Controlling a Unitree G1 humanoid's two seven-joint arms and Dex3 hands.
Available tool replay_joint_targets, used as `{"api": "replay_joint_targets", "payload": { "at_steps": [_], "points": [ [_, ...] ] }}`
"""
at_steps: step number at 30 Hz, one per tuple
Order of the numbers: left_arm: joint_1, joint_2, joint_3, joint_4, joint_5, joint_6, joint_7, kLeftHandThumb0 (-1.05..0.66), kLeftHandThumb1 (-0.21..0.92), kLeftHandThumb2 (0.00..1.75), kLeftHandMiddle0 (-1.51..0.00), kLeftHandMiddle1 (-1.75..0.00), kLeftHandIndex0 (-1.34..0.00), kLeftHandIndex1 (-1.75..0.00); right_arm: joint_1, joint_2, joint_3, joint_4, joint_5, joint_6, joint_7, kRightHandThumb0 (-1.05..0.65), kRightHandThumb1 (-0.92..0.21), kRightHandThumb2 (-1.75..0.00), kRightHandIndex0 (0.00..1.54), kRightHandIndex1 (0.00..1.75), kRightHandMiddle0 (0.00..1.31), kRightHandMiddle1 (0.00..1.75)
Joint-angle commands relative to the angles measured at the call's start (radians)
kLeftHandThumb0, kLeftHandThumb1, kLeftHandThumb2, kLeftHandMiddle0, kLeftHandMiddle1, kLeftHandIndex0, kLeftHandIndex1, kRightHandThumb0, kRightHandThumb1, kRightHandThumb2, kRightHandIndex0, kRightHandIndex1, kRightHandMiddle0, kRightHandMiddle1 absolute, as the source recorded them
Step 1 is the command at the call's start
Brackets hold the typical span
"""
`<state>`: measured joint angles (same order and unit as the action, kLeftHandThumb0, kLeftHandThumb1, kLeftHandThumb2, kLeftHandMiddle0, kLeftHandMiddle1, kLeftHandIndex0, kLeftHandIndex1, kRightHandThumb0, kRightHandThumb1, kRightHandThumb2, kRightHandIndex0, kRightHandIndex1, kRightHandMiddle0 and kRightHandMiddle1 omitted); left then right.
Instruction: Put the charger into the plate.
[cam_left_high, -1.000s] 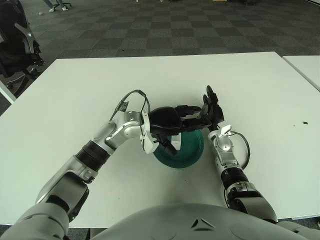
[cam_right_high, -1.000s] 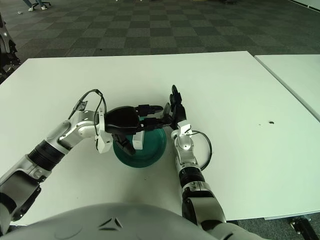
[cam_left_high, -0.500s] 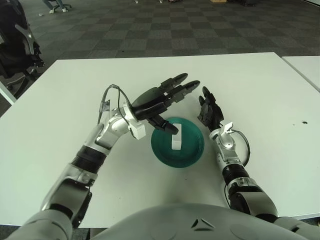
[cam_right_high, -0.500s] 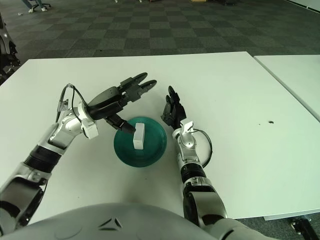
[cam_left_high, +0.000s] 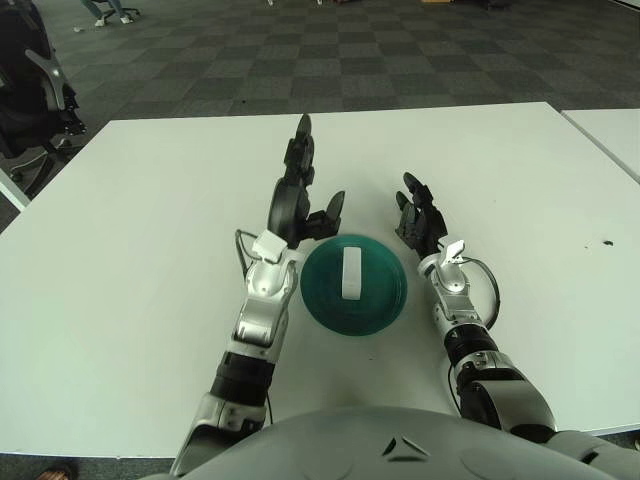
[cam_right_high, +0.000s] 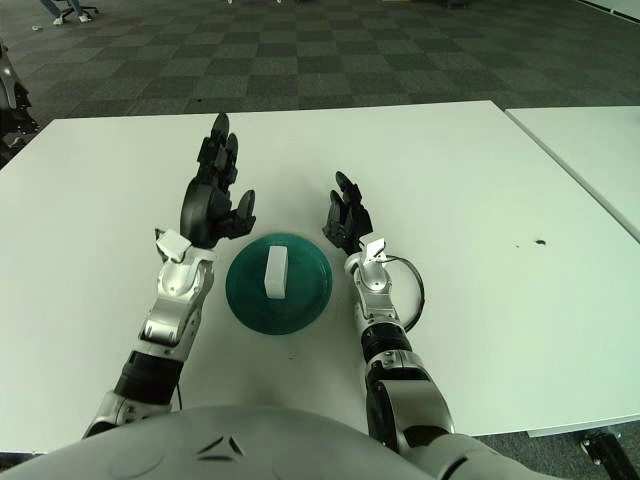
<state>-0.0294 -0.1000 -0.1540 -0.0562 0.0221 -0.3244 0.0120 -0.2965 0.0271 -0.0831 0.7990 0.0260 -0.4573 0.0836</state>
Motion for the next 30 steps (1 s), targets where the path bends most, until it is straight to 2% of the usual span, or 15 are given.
{"api": "replay_joint_targets", "payload": {
  "at_steps": [1,2,5,8,10,16,19,30],
  "points": [
    [-0.027,0.039,0.077,0.008,-0.027,0.003,0.004,-1.02,0.92,0.9,0.0,0.0,0.0,0.0,0.183,-0.01,-0.008,0.136,-0.003,0.148,-0.021,-0.92,-0.92,-0.89,0.25,0.03,0.0,0.42],
    [-0.028,0.055,0.094,0.029,-0.03,-0.01,-0.001,-1.03,0.92,0.9,0.0,0.0,0.0,0.0,0.185,-0.011,-0.007,0.134,-0.003,0.149,-0.022,-0.92,-0.92,-0.89,0.26,0.03,0.0,0.42],
    [0.004,0.136,0.183,0.288,-0.064,-0.151,-0.037,-1.04,0.92,0.91,0.0,0.0,0.0,0.0,0.188,-0.01,-0.009,0.133,0.001,0.147,-0.02,-0.92,-0.92,-0.9,0.26,0.02,0.0,0.43],
    [0.01,0.13,0.195,0.468,-0.069,-0.235,-0.047,-1.05,0.92,0.95,0.0,0.0,-0.01,0.0,0.191,-0.012,-0.012,0.13,0.002,0.146,-0.018,-0.92,-0.92,-0.89,0.26,0.02,0.0,0.43],
    [0.014,0.118,0.193,0.517,-0.069,-0.263,-0.048,-1.05,0.92,0.97,0.0,0.0,-0.01,-0.01,0.193,-0.015,-0.012,0.128,0.002,0.146,-0.017,-0.92,-0.92,-0.89,0.26,0.02,0.0,0.42],
    [0.127,0.067,0.148,0.507,-0.023,-0.306,-0.018,-1.05,0.92,1.05,0.0,0.0,-0.04,-0.03,0.197,-0.025,-0.017,0.125,0.012,0.136,0.003,-0.9,-0.92,-0.88,0.23,0.01,0.0,0.39],
    [0.176,0.066,0.143,0.446,-0.011,-0.268,-0.009,-1.05,0.92,1.07,0.0,0.0,-0.05,-0.04,0.199,-0.026,-0.022,0.119,0.023,0.131,0.02,-0.88,-0.92,-0.88,0.21,0.0,0.0,0.34],
    [0.215,0.056,0.15,0.388,0.019,-0.19,0.031,-1.02,0.92,1.1,-0.02,-0.01,-0.07,-0.07,0.185,-0.031,-0.033,0.139,0.037,0.126,0.036,-0.83,-0.92,-0.88,0.16,0.0,0.0,0.26]
  ]
}}
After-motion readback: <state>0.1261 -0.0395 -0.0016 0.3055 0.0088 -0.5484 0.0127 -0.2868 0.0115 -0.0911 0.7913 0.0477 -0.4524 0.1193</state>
